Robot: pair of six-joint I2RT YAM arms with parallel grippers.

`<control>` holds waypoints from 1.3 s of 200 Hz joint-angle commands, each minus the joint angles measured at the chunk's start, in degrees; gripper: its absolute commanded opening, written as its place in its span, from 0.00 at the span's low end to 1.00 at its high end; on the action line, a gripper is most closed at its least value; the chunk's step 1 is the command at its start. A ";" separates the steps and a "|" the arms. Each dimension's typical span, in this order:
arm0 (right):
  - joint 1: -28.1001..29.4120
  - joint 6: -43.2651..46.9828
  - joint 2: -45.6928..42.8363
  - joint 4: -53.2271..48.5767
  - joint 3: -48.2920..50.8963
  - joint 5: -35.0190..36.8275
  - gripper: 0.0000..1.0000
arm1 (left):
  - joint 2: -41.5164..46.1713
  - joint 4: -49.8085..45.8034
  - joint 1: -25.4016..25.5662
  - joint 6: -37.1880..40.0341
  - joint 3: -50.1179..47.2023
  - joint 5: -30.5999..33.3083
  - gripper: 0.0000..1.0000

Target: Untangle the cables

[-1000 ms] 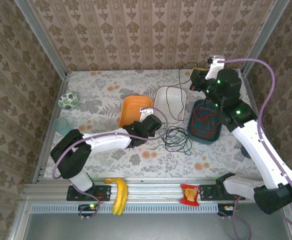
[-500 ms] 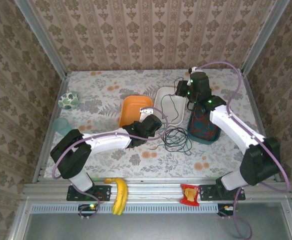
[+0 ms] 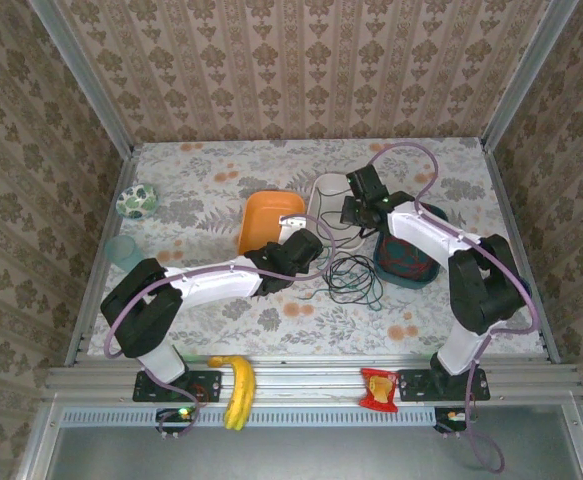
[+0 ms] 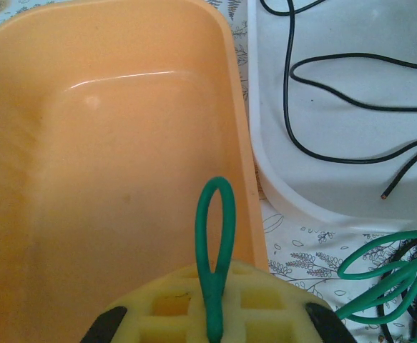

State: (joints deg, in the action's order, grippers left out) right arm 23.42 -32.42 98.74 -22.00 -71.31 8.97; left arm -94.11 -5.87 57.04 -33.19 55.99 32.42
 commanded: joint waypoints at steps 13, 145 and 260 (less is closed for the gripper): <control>0.58 -1.13 -4.23 -2.22 -0.64 -1.90 0.26 | 0.94 0.23 0.38 1.28 0.09 1.41 0.00; 3.84 0.70 -29.77 -10.06 22.90 -14.61 0.56 | 1.03 0.68 0.45 1.73 0.00 1.86 0.00; 5.08 4.67 -24.64 -6.16 26.48 -19.66 0.43 | 0.50 0.77 0.54 1.99 0.53 1.68 0.00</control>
State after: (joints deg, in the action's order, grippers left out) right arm 28.03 -28.62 72.64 -30.06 -43.35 -8.73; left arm -94.11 -5.63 57.04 -32.49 55.99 32.86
